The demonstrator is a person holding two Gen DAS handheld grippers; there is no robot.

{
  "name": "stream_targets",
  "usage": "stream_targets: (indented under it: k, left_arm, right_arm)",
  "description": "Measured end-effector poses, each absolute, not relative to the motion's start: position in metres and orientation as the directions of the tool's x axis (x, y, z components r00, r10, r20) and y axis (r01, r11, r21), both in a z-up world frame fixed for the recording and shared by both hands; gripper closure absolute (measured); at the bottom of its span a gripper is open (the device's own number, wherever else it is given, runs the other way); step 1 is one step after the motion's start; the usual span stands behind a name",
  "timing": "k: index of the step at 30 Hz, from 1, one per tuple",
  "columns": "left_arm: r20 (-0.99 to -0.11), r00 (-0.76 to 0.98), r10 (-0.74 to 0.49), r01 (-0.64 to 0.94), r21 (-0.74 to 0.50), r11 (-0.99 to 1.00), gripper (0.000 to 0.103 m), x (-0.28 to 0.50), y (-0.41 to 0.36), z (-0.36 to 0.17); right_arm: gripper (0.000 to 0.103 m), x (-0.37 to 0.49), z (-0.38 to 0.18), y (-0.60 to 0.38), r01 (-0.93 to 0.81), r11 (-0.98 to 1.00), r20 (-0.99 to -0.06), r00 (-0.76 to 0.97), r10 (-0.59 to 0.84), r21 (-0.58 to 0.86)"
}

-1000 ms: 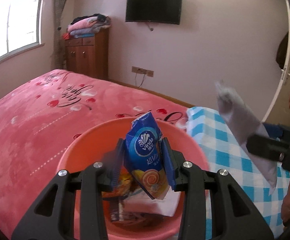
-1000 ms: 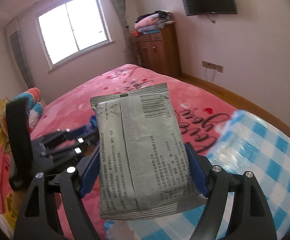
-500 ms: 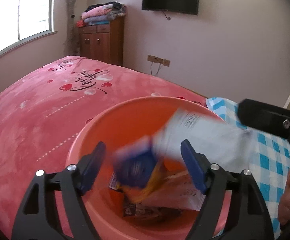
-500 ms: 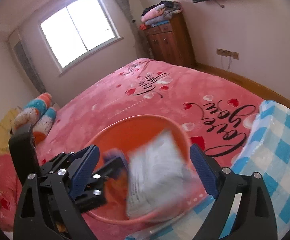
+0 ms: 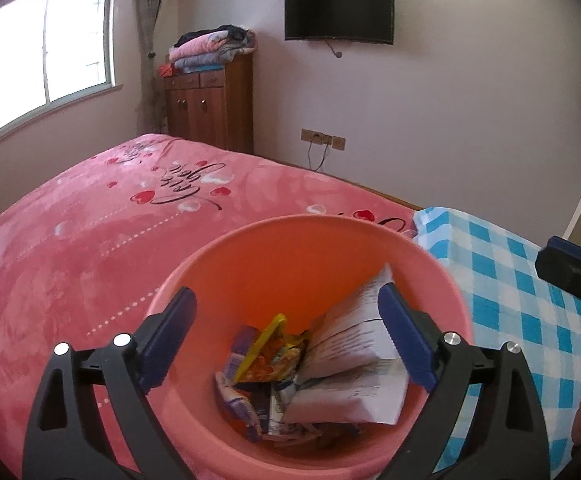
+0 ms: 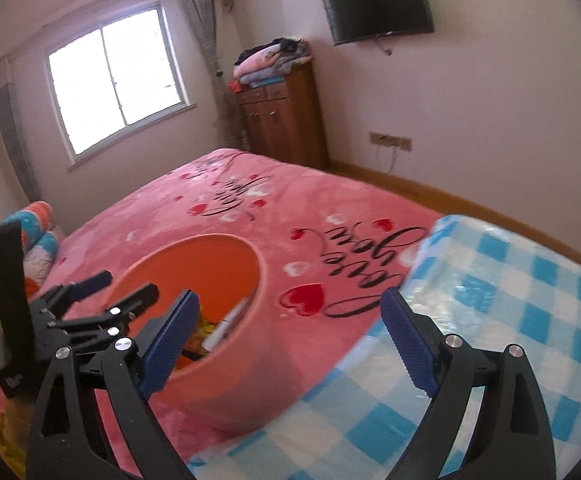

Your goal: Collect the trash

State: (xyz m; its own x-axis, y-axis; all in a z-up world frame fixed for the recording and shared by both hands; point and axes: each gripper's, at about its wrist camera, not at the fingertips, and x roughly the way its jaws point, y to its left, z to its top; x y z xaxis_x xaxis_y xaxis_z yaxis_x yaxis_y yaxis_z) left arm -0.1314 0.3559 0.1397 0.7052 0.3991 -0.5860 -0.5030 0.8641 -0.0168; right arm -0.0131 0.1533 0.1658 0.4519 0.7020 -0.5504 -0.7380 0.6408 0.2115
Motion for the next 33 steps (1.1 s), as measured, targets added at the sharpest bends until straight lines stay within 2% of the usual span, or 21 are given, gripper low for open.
stream_targets:
  k: [9,11,33]
  left_arm:
    - [-0.556,0.753,0.352,-0.431,-0.011,0.902,0.007,-0.112,0.302,0.150]
    - [-0.551,0.765,0.334,-0.407,-0.011,0.913,0.006,-0.105,0.287,0.151]
    - [-0.508,0.854,0.114,-0.124,0.016,0.992,0.004,-0.069,0.124,0.160]
  right_arm:
    - [0.012,-0.022,0.164,0.092,-0.637,0.762,-0.551,0.596,0.584,0.118]
    - [0.009,-0.021,0.164,0.077,-0.603,0.790,-0.550,0.624,0.555,0.112]
    - [0.009,-0.053,0.164,-0.089,-0.256,0.964,-0.508,0.823,0.254,0.067]
